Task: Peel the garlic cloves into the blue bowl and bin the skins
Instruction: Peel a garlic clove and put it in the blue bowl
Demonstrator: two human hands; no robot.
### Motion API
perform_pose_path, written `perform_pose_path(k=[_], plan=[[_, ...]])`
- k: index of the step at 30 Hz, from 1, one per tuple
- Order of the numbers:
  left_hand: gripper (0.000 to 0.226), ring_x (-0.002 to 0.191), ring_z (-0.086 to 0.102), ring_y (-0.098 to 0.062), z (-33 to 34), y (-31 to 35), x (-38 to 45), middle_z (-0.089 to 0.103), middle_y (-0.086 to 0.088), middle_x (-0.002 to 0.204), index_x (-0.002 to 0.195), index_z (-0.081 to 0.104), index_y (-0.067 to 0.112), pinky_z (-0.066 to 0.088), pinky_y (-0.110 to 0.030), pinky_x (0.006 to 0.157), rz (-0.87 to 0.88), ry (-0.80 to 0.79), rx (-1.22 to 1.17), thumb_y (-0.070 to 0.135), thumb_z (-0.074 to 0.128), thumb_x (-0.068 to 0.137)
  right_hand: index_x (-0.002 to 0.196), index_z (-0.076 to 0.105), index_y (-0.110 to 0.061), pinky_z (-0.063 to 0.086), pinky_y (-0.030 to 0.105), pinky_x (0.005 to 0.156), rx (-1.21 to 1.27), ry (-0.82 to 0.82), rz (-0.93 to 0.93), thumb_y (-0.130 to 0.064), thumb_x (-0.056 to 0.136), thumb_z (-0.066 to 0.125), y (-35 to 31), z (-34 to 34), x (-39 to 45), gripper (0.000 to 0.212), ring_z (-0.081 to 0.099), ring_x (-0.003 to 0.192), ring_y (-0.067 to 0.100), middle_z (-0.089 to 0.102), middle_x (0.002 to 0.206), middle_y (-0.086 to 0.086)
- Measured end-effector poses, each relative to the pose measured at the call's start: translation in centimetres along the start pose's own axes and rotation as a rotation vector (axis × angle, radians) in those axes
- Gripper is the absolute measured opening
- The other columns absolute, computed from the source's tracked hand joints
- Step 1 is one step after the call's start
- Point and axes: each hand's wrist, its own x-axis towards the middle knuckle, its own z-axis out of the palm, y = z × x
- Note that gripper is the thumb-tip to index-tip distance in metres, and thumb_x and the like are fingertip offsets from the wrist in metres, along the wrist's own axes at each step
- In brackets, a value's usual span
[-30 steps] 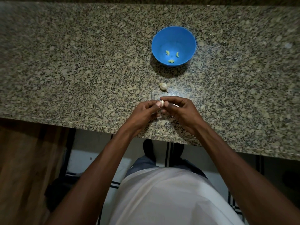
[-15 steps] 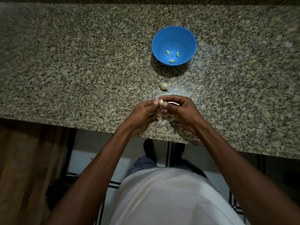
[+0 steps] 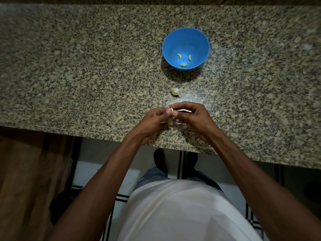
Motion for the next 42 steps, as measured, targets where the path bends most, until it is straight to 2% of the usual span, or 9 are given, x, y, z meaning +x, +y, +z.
perform_pose_path(k=[12, 17, 21, 23, 27, 30, 34, 38, 42], plan=[[0.038, 0.125, 0.062, -0.043, 0.1, -0.1, -0.2, 0.071, -0.017, 0.128, 0.127, 0.065, 0.002, 0.050, -0.056, 0.110, 0.051, -0.016, 0.036, 0.034, 0.054, 0.109, 0.111, 0.077, -0.004, 0.063, 0.044, 0.089, -0.011, 0.054, -0.021, -0.007, 0.090, 0.080, 0.2, 0.1, -0.4, 0.021, 0.076, 0.102, 0.028, 0.079, 0.113, 0.010], [0.023, 0.085, 0.068, -0.017, 0.1, -0.2, -0.2, 0.070, -0.013, 0.108, 0.114, 0.063, 0.003, 0.056, -0.036, 0.084, 0.094, 0.126, -0.023, 0.023, 0.063, 0.104, 0.117, 0.073, -0.002, 0.061, 0.034, 0.084, 0.116, 0.069, 0.069, -0.004, 0.089, 0.080, 0.5, -0.2, -0.5, 0.028, 0.074, 0.103, 0.025, 0.078, 0.112, 0.014], [0.022, 0.096, 0.075, -0.025, -0.4, -0.9, -0.1, 0.076, -0.016, 0.105, 0.105, 0.065, 0.003, 0.061, -0.037, 0.092, 0.128, 0.239, 0.054, 0.016, 0.078, 0.093, 0.116, 0.075, -0.009, 0.061, 0.038, 0.089, 0.186, 0.128, 0.116, -0.002, 0.089, 0.079, 0.8, -0.8, -0.7, 0.028, 0.074, 0.108, 0.029, 0.078, 0.114, 0.015], [0.027, 0.094, 0.076, -0.025, -0.6, -1.3, 0.0, 0.076, -0.015, 0.098, 0.104, 0.066, 0.001, 0.063, -0.035, 0.087, 0.155, 0.290, 0.113, 0.013, 0.083, 0.087, 0.119, 0.074, -0.008, 0.061, 0.042, 0.094, 0.144, 0.179, 0.134, -0.001, 0.090, 0.079, 0.8, -1.3, -0.9, 0.031, 0.075, 0.111, 0.030, 0.078, 0.114, 0.014], [0.020, 0.087, 0.076, -0.012, -0.7, -1.5, 0.5, 0.078, -0.005, 0.094, 0.094, 0.075, 0.005, 0.062, -0.024, 0.078, 0.229, 0.366, 0.253, 0.011, 0.088, 0.081, 0.111, 0.078, -0.008, 0.064, 0.045, 0.089, -0.024, 0.264, 0.131, -0.004, 0.090, 0.080, 1.0, -2.5, -1.1, 0.021, 0.076, 0.101, 0.038, 0.080, 0.102, 0.016], [0.013, 0.080, 0.075, -0.003, -0.7, -1.2, 0.8, 0.079, 0.000, 0.090, 0.094, 0.079, 0.007, 0.056, -0.012, 0.069, 0.264, 0.433, 0.298, 0.011, 0.086, 0.083, 0.109, 0.081, -0.016, 0.064, 0.040, 0.090, -0.247, 0.334, 0.069, -0.015, 0.092, 0.080, 0.6, -3.6, -0.9, 0.017, 0.079, 0.094, 0.022, 0.082, 0.097, 0.003], [0.012, 0.085, 0.073, 0.002, -1.3, -1.1, 2.1, 0.079, 0.004, 0.099, 0.101, 0.081, 0.010, 0.059, -0.014, 0.074, 0.282, 0.468, 0.378, 0.004, 0.075, 0.093, 0.119, 0.079, -0.015, 0.064, 0.040, 0.089, -0.537, 0.352, -0.018, -0.022, 0.096, 0.076, -0.9, -5.2, 0.5, 0.025, 0.078, 0.089, 0.012, 0.081, 0.100, 0.001], [0.020, 0.088, 0.067, 0.015, -1.3, -0.7, 3.1, 0.079, 0.008, 0.107, 0.105, 0.082, 0.016, 0.051, -0.002, 0.075, 0.290, 0.482, 0.548, 0.002, 0.069, 0.096, 0.120, 0.078, -0.005, 0.059, 0.030, 0.088, -0.865, 0.379, -0.182, -0.005, 0.095, 0.067, -3.3, -6.4, 2.2, 0.027, 0.071, 0.090, 0.014, 0.078, 0.109, 0.011], [0.011, 0.090, 0.073, 0.000, -1.3, -0.9, 3.5, 0.080, 0.008, 0.098, 0.099, 0.083, 0.019, 0.063, -0.026, 0.085, 0.308, 0.519, 0.568, 0.013, 0.079, 0.090, 0.091, 0.079, 0.005, 0.048, 0.034, 0.074, -1.092, 0.348, -0.295, 0.011, 0.085, 0.062, -3.6, -7.9, 3.7, 0.019, 0.063, 0.083, 0.028, 0.071, 0.091, 0.020]])
